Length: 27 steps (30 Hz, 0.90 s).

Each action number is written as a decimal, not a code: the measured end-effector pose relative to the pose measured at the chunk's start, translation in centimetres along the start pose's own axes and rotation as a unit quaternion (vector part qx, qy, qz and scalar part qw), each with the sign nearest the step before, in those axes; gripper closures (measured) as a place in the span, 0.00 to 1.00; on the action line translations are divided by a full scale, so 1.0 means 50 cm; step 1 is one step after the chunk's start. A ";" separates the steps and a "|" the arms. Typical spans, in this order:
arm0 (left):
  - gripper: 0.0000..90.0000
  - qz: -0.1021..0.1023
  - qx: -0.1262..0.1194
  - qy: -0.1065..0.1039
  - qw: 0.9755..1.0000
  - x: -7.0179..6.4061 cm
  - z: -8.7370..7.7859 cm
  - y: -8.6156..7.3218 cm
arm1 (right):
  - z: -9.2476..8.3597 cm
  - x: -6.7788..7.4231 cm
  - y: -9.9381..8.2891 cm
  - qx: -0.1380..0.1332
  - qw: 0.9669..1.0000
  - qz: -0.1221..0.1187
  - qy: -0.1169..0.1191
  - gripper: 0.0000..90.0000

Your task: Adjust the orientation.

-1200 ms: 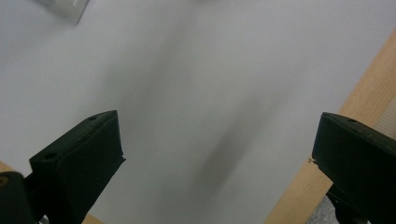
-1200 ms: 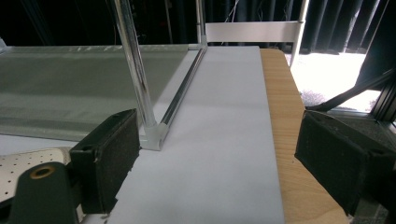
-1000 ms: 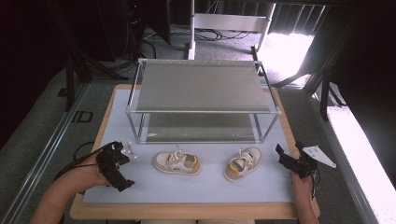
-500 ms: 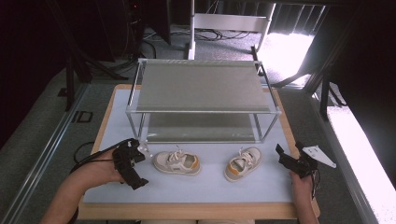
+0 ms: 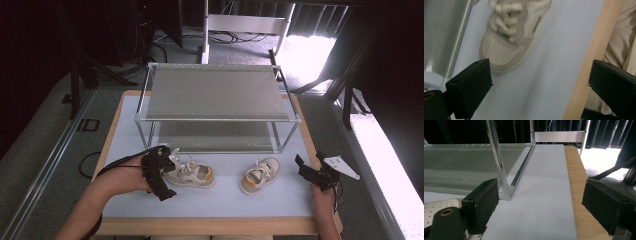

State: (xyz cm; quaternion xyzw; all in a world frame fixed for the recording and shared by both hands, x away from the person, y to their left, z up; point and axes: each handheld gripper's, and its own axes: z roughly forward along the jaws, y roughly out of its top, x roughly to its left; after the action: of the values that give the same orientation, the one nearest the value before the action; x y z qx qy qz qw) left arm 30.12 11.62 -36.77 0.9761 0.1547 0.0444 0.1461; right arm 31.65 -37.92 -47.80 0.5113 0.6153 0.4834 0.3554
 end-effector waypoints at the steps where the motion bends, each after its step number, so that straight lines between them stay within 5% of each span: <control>1: 0.05 0.005 -0.001 -0.001 1.000 -0.001 0.001 0.007 | 0.000 0.000 0.000 0.000 1.000 0.000 0.000 0.15; 13: 0.05 0.035 -0.002 -0.025 0.999 -0.013 0.023 0.093 | 0.000 0.000 0.000 0.000 1.000 -0.001 0.002 0.15; 27: 0.05 0.030 0.014 -0.036 0.999 -0.011 0.070 0.164 | 0.000 -0.001 0.000 -0.001 1.000 -0.001 0.005 0.15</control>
State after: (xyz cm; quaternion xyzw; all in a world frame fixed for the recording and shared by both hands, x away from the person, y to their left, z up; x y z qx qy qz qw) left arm 32.45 3.07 -37.68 0.9831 0.1211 0.0118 0.1368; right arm 31.65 -37.95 -47.81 0.5078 0.6172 0.4863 0.3532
